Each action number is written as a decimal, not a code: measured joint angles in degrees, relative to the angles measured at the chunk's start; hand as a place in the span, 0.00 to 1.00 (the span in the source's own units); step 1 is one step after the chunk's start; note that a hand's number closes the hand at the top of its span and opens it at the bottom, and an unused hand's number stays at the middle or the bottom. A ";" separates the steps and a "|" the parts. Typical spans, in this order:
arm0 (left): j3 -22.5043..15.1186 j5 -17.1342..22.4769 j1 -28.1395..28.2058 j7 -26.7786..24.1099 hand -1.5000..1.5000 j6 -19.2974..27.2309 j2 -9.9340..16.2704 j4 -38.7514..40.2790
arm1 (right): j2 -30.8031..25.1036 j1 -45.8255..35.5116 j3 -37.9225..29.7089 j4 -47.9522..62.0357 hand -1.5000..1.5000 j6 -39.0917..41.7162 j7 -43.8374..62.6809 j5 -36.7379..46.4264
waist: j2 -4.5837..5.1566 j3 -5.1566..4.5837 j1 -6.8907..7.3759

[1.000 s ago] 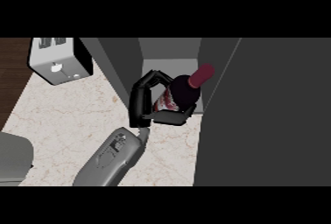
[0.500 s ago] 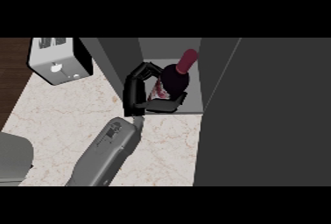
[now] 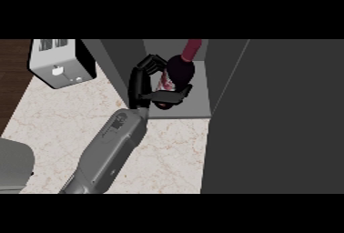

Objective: Pick up the wine, place it into the cabinet and close the cabinet

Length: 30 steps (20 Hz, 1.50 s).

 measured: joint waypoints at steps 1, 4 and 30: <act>-0.01 0.36 -1.17 -0.15 1.00 0.30 -0.02 1.51 | 0.13 0.63 0.06 -0.01 0.00 0.26 -0.61 -0.01 | 0.02 0.00 -0.13; 1.67 -0.10 -3.55 0.12 1.00 -0.28 0.01 4.84 | 0.01 0.24 -1.06 0.29 0.00 0.51 -1.16 -0.13 | 0.06 0.00 -0.06; 14.99 4.26 -20.84 -16.13 1.00 -2.66 -0.13 32.67 | 0.68 0.79 -0.69 1.11 0.00 2.76 -2.19 -1.48 | 0.68 0.02 -2.23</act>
